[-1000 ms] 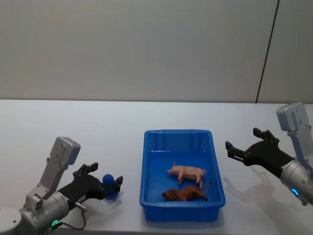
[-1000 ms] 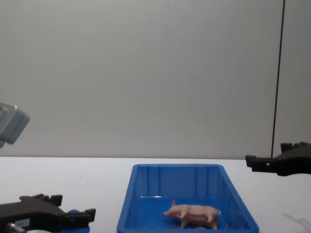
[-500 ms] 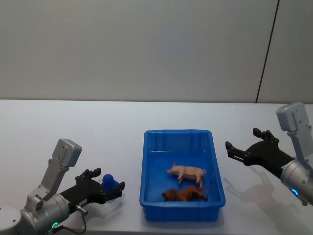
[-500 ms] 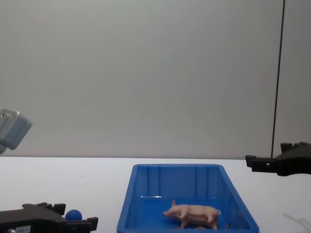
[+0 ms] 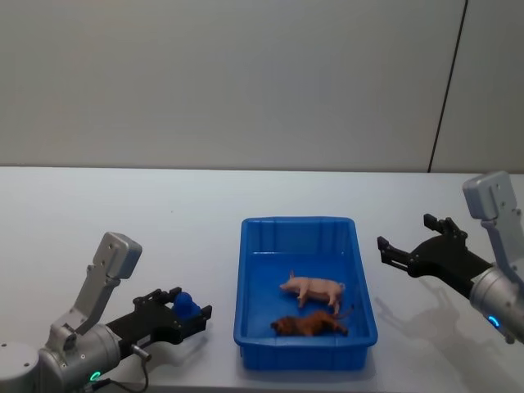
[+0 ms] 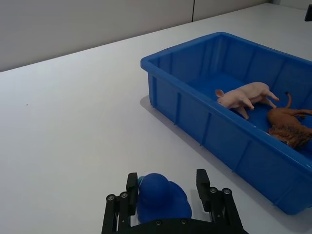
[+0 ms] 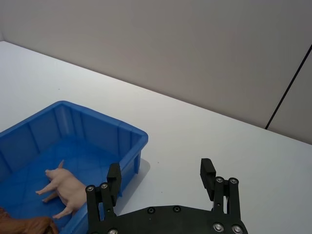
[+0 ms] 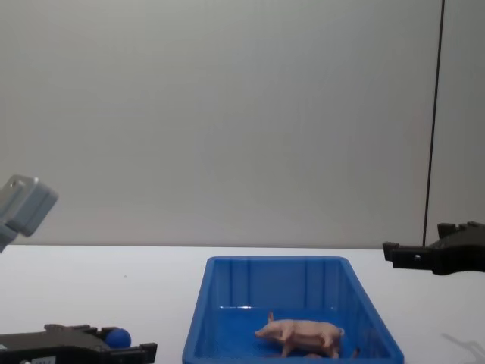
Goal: Pick up the two dolls from the table and place them into the box.
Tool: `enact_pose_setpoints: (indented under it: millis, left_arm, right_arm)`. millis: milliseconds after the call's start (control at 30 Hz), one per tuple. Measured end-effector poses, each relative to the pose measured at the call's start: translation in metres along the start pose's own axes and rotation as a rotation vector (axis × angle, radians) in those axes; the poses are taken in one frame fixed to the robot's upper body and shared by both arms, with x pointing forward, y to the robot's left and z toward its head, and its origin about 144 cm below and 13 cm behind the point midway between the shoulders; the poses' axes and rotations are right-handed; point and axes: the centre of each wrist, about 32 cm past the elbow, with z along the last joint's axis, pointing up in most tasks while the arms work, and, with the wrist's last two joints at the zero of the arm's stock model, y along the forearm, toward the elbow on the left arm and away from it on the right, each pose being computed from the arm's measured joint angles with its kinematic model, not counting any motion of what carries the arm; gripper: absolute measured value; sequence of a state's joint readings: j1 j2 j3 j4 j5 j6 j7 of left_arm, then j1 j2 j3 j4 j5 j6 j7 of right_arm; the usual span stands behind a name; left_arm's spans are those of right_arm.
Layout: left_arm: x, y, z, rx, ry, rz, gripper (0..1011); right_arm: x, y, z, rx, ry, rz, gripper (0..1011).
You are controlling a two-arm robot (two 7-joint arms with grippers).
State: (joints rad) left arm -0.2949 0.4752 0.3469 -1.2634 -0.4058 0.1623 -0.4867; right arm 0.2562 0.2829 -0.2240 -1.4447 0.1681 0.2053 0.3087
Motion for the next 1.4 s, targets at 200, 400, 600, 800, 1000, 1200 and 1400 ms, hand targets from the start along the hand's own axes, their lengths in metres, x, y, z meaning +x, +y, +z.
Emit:
enact_pose_setpoints:
  millis: [200,400,600,800,1000,1200,1400]
  left_arm:
    - [0.003,-0.005,0.002,0.013,0.006,-0.027,607]
    - [0.006,-0.008,0.004,0.022,0.005,-0.040,399]
    - [0.008,-0.010,0.009,0.032,-0.005,-0.050,290]
    - [0.009,-0.010,0.018,0.033,-0.028,-0.048,253]
    - [0.009,-0.007,0.036,0.025,-0.076,-0.034,226]
    - [0.009,-0.007,0.060,-0.001,-0.140,-0.021,199]
    - [0.009,-0.015,0.084,-0.051,-0.210,-0.035,185]
  right_arm:
    - [0.000,0.000,0.000,0.000,0.000,0.000,1001]
    - [0.000,0.000,0.000,0.000,0.000,0.000,1001]
    - [0.000,0.000,0.000,0.000,0.000,0.000,1001]
    - [0.000,0.000,0.000,0.000,0.000,0.000,1001]
    - [0.000,0.000,0.000,0.000,0.000,0.000,1001]
    - [0.000,0.000,0.000,0.000,0.000,0.000,1001]
    - [0.000,0.000,0.000,0.000,0.000,0.000,1001]
